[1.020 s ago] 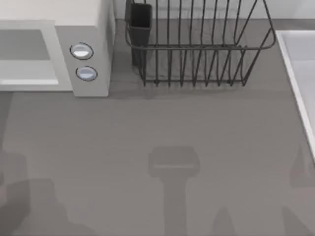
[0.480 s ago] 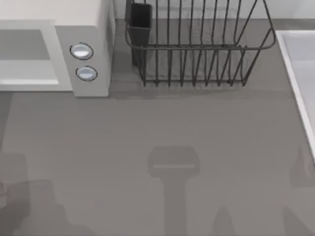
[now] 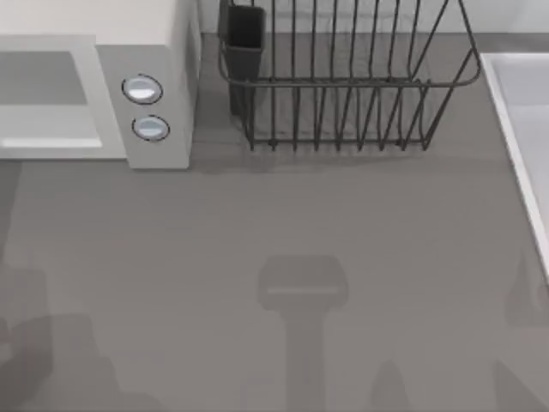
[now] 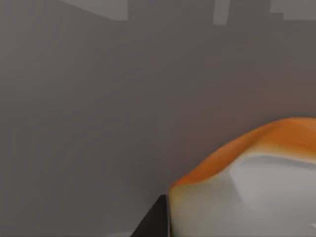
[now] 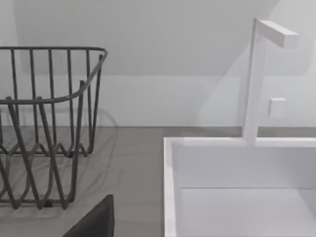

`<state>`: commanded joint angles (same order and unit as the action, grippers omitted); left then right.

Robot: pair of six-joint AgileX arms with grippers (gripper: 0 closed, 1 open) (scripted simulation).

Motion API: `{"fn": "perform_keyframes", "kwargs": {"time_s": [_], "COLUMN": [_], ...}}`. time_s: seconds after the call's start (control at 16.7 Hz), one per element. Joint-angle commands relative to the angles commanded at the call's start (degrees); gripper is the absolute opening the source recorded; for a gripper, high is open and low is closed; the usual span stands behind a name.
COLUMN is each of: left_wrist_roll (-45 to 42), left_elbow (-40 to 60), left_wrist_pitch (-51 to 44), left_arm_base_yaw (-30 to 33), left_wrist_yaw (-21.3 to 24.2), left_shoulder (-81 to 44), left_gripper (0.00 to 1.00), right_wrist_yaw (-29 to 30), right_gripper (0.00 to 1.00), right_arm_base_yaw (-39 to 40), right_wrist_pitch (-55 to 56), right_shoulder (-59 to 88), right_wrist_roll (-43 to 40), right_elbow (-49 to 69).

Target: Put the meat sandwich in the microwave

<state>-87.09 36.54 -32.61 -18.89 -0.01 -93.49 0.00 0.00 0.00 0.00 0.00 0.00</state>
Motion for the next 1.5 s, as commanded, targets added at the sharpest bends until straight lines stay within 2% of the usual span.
{"fn": "perform_keyframes", "kwargs": {"time_s": [0.24,0.3,0.54,0.96,1.5], "left_wrist_roll": [0.0,1.7,1.46,1.91,3.25], "left_elbow": [0.0,2.53,5.76,17.07,18.65], "left_wrist_pitch": [0.0,-6.67,-10.93,-30.93,-30.86], "left_arm_base_yaw": [0.0,0.17,0.03,0.25,0.36], "left_wrist_yaw": [0.0,-0.05,-0.1,-0.03,0.08], "left_shoulder": [0.0,3.94,5.45,12.67,12.91], "left_gripper": [0.0,0.0,0.0,0.0,0.0], "right_wrist_yaw": [0.0,0.0,0.0,0.0,0.0], "right_gripper": [1.0,1.0,1.0,1.0,1.0], "right_arm_base_yaw": [0.0,0.0,0.0,0.0,0.0], "right_wrist_pitch": [0.0,0.0,0.0,0.0,0.0], "right_shoulder": [0.0,0.0,0.0,0.0,0.0], "right_wrist_roll": [0.0,0.0,0.0,0.0,0.0], "right_elbow": [0.0,0.0,0.0,0.0,0.0]}}
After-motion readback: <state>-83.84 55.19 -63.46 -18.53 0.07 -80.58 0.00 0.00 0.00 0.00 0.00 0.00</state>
